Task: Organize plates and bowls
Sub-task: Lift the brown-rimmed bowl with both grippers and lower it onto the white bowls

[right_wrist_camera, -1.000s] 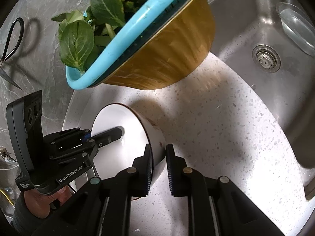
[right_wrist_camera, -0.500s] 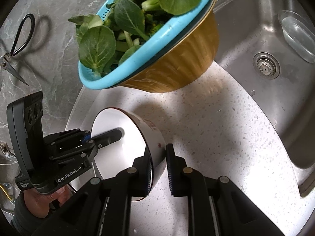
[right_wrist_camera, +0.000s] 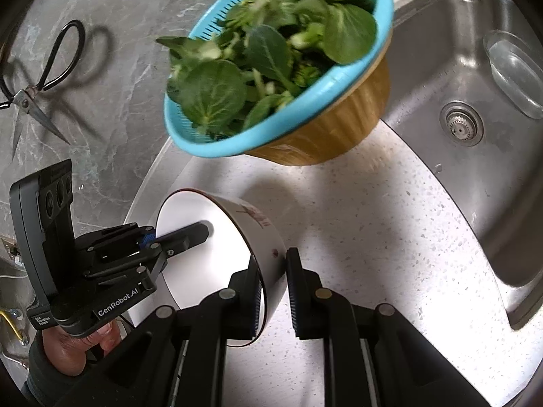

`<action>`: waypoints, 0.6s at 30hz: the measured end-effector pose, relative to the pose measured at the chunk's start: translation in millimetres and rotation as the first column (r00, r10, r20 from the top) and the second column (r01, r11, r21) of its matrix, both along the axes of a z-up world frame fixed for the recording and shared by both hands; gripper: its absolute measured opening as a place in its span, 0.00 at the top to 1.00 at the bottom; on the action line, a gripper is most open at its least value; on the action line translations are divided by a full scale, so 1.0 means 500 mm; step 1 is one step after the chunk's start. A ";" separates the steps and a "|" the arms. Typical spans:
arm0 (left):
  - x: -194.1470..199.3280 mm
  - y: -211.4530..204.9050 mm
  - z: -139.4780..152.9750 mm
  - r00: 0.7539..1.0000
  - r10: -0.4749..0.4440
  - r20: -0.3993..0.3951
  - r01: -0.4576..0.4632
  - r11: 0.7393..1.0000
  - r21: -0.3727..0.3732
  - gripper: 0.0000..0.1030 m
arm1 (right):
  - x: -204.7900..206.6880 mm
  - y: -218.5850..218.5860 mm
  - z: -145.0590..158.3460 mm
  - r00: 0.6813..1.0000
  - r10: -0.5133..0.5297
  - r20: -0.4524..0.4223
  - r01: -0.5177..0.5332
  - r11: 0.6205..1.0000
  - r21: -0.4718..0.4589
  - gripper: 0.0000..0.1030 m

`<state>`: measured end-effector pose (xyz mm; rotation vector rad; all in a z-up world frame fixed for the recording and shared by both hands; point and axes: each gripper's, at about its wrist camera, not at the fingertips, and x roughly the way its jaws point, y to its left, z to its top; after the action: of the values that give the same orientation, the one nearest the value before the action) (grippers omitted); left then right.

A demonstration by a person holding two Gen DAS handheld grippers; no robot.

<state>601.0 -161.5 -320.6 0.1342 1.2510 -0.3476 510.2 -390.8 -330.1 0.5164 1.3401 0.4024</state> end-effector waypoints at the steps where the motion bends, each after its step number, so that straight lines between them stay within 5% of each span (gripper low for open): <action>1: -0.004 0.005 0.004 1.000 0.003 0.000 -0.003 1.000 -0.001 0.93 | 0.002 0.002 0.001 1.000 0.003 0.000 -0.003 1.000 0.001 0.84; 18: -0.084 0.146 0.096 0.992 0.128 0.015 -0.127 0.992 -0.016 0.93 | 0.012 0.128 0.077 0.985 0.175 0.004 -0.175 0.985 -0.012 0.82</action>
<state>559.0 -88.6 -272.5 0.0439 1.2345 -0.2446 516.2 -326.6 -291.6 0.3887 1.3869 0.5392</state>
